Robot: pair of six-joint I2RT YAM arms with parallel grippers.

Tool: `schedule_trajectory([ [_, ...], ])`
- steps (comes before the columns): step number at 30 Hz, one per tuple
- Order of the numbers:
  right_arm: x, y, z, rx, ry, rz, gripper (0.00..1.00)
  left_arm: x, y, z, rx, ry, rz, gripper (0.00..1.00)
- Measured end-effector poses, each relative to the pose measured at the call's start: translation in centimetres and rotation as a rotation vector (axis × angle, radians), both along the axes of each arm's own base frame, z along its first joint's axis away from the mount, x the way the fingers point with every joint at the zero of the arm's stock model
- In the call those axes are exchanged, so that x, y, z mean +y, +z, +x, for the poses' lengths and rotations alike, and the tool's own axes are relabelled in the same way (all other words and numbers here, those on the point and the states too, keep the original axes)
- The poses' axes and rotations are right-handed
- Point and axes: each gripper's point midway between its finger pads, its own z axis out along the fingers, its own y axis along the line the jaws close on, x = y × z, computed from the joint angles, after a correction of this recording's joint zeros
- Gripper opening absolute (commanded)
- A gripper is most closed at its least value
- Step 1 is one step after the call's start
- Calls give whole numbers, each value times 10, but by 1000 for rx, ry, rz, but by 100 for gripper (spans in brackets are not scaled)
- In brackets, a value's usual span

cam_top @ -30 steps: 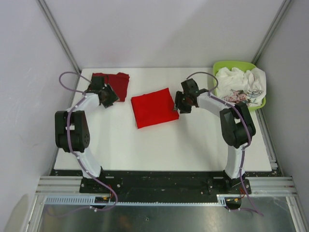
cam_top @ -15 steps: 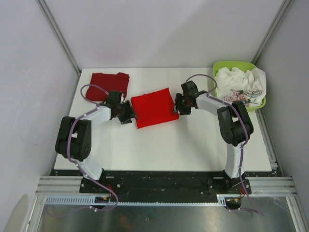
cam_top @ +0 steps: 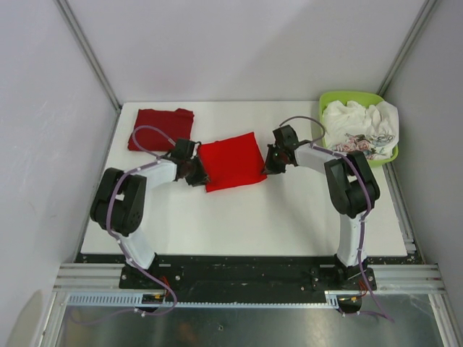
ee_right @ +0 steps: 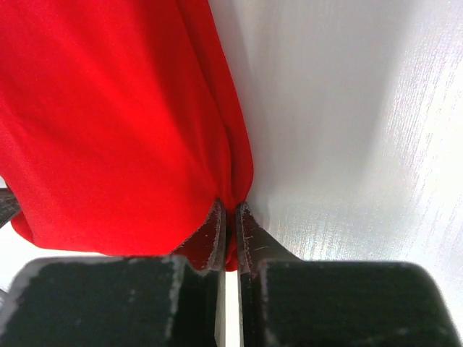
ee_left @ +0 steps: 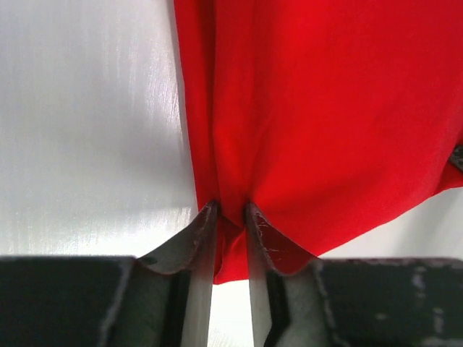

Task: Fold and stack the t-shirts
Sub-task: Put the neatly folded tshirt into the corner of the board with both arms

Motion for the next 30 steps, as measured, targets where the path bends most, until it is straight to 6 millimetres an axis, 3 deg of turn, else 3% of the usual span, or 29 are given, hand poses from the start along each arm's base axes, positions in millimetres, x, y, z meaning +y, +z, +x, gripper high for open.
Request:
schedule_trajectory([
  [6,-5,0,-3,-8,-25,26,0,-10,-2,1,-15,-22,36,17],
  [9,-15,-1,-14,5,-46,38,0,-22,-3,1,-21,-49,49,17],
  [13,-38,-1,-34,29,-94,36,0,-46,-2,-9,-26,-99,49,17],
  [21,-91,0,-87,76,-199,-13,1,-99,-2,-47,-6,-201,25,18],
  [24,-105,2,-110,88,-228,-38,10,-110,-1,-57,0,-223,17,25],
  [26,-112,4,-120,92,-238,-55,22,-116,0,-62,4,-232,12,34],
  [30,-122,11,-126,83,-264,-73,44,-117,4,-64,1,-232,4,47],
])
